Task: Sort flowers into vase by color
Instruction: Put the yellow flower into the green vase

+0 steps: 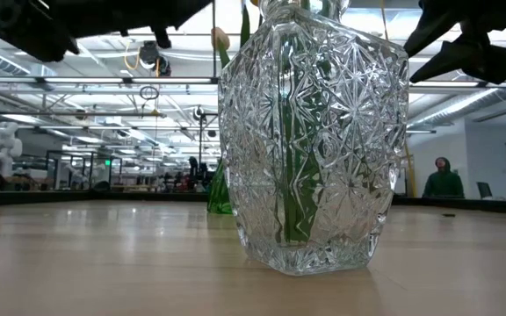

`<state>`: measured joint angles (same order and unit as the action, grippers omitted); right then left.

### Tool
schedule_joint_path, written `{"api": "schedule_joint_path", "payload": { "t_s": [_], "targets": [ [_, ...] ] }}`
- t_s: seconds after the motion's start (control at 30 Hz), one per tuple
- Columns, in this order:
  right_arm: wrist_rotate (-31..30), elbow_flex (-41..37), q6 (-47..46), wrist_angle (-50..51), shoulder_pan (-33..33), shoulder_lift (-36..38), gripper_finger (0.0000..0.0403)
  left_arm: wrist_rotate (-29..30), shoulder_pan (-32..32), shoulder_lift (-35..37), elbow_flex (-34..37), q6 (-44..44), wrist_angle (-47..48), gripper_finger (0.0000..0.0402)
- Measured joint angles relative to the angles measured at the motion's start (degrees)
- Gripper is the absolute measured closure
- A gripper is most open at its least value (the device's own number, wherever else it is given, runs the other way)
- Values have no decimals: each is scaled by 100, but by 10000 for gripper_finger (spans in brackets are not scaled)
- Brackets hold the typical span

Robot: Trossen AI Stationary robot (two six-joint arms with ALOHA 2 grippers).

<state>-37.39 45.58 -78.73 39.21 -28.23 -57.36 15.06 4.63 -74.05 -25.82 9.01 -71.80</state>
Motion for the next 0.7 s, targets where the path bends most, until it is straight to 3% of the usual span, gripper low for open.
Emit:
{"api": "schedule_joint_path", "payload": {
  "t_s": [0.7],
  "targets": [
    [22,0,34,-86,0,0,234,-300,-399,-1555,0,-572,-1277,401]
  ]
}}
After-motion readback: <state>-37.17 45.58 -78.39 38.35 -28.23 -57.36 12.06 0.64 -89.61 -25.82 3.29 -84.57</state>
